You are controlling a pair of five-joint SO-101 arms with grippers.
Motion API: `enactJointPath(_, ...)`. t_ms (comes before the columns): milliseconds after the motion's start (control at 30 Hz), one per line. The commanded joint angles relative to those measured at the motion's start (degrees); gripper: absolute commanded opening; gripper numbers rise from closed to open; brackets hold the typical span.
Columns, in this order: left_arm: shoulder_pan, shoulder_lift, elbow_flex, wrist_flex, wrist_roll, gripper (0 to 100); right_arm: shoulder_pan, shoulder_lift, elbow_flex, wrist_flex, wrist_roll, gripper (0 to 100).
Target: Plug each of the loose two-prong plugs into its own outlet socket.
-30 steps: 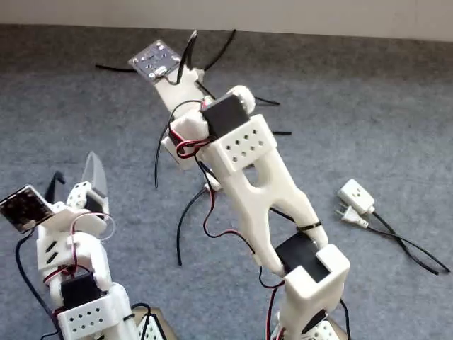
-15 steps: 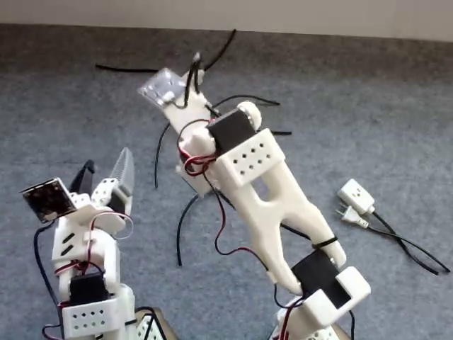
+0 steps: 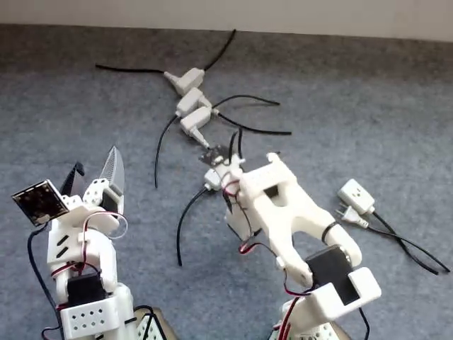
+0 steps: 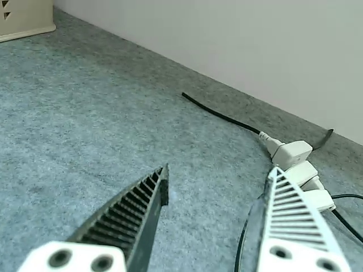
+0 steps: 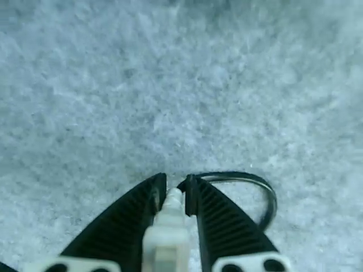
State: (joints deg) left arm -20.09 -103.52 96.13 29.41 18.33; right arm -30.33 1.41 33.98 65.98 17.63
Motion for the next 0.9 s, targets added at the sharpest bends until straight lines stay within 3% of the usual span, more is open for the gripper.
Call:
enactJointPath(0, -0.75, -0.66, 0.92, -1.58, 0.44, 27, 1.54, -2.07, 7.43, -13.85, 0.53, 5.5)
enactJointPath(100, -0.75, -0.66, 0.92, -1.49, 0.44, 27, 1.54, -2.07, 11.03, -20.00, 0.35, 5.8)
enactJointPath(267, -0.75, -0.66, 0.92, -1.49, 0.44, 27, 1.54, -2.33, 9.71, -20.35, 0.18, 11.5)
enactJointPath(433, -0.75, -0.66, 0.92, -1.41, 0.44, 27, 1.36, -2.42, 3.91, -15.87, 0.44, 21.9)
enactJointPath(733, -0.75, -0.57, 0.92, -1.41, 0.35, 27, 1.27, -2.33, -3.82, -13.58, 0.53, 21.9)
enactJointPath(867, -0.75, -0.57, 0.92, -1.41, 0.35, 27, 0.13, -2.33, -9.45, -7.08, 0.53, 21.9)
